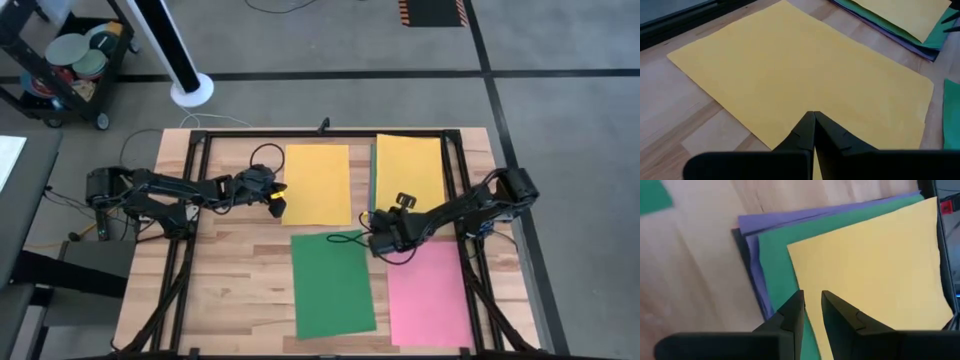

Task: Organize paper
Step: Stack the yellow paper on top of the yellow paper

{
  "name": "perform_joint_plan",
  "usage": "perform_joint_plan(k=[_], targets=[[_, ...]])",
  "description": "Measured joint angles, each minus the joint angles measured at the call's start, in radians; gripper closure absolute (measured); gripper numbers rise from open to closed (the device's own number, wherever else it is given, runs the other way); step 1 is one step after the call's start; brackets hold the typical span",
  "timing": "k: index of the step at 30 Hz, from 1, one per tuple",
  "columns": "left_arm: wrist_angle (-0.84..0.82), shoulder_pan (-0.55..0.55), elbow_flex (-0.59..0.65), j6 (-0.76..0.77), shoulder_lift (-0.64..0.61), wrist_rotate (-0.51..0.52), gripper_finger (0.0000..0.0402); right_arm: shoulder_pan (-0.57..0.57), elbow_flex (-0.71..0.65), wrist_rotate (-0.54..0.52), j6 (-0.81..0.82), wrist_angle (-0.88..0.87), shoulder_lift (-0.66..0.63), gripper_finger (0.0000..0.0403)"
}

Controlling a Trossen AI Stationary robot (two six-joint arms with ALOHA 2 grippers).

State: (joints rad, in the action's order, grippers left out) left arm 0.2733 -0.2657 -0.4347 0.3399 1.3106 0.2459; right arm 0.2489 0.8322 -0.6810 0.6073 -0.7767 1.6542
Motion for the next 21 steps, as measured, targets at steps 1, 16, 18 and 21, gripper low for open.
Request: perform_joint_plan(k=[1, 16, 18, 21], targets=[[0.0, 0.0, 0.0, -0.004, 0.0, 0.0, 0.0401, -0.005, 0.0, 0.0, -0.007, 0.0, 0.002, 0.0336], [0.0, 0.0, -0.001, -0.012, 0.0, 0.0, 0.0402, -0.03, -0.086, 0.027, -0.041, 0.119, 0.016, 0.0336], [0.0, 0.0, -0.001, -0.012, 0.0, 0.0, 0.0402, -0.04, -0.093, 0.028, -0.055, 0.13, 0.016, 0.0336], [0.001, 0.0, -0.001, -0.012, 0.0, 0.0, 0.0401, -0.052, -0.111, 0.025, -0.076, 0.17, 0.016, 0.0336]])
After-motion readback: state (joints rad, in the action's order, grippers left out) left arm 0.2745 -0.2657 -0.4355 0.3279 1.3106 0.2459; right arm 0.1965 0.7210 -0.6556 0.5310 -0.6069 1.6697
